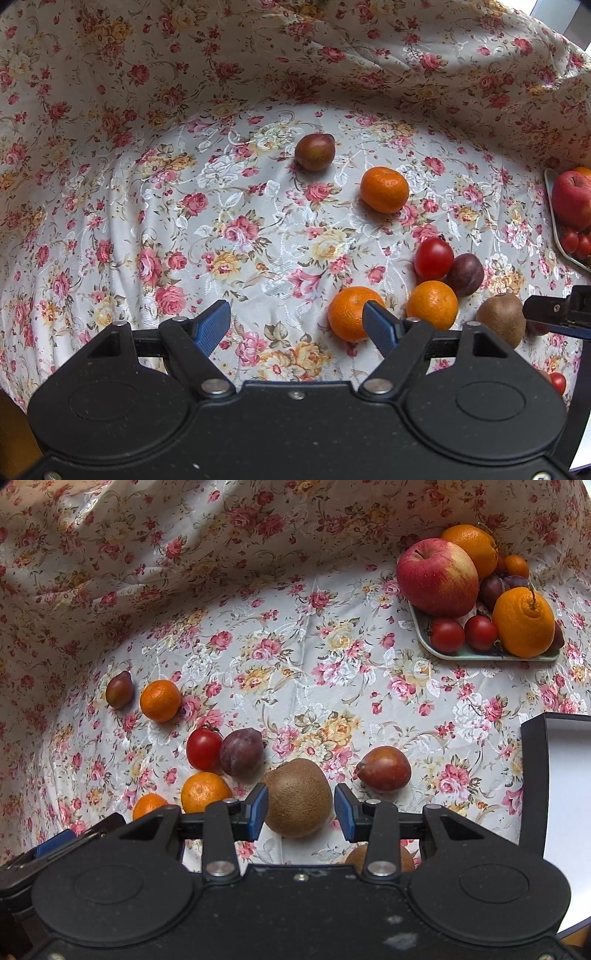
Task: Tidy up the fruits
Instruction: 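Grasp a mandarin with the left gripper while the right gripper grasps a reddish-brown round fruit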
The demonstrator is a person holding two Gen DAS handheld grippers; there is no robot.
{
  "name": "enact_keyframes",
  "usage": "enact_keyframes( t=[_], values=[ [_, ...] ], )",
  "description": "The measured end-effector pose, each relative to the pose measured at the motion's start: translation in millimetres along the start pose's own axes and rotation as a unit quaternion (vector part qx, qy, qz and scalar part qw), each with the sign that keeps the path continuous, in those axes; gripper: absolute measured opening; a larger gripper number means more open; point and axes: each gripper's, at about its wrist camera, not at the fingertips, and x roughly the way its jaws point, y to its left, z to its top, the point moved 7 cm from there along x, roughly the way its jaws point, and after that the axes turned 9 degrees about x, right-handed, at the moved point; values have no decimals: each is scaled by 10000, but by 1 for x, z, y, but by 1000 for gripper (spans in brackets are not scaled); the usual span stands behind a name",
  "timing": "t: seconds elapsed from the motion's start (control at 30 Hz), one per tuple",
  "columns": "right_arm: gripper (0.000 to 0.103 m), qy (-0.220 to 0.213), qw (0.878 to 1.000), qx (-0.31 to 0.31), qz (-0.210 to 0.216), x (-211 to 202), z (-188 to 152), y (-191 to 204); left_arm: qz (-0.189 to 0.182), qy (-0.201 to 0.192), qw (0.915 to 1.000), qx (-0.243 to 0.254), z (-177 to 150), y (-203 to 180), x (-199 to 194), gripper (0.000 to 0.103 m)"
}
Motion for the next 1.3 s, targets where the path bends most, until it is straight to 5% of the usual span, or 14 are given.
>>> enact_keyframes(
  t=[0.4, 0.57, 0.67, 0.77, 1.0, 1.3],
  values=[
    [42, -431, 9985, 255, -230, -14, 19, -20, -383, 120, 9991, 113, 0, -28, 20, 79],
    [42, -551, 9965, 404, -475, -12, 31, -36, -227, 320, 9992, 95, 0, -30, 37, 68],
    [42, -453, 9964, 517, -491, -7, 33, -43, -239, 377, 9990, 28, -2, -28, 41, 63],
    [42, -340, 9954, 714, -540, 3, 34, -50, -307, 251, 9992, 93, 1, -28, 38, 48],
    [42, 117, 9925, 936, -783, 28, 28, -58, -499, 328, 9981, -135, 1, -21, 37, 47],
    [42, 606, 9858, 1515, -406, 49, 18, -62, -553, 327, 9979, -91, 1, -21, 38, 48]
  ],
)
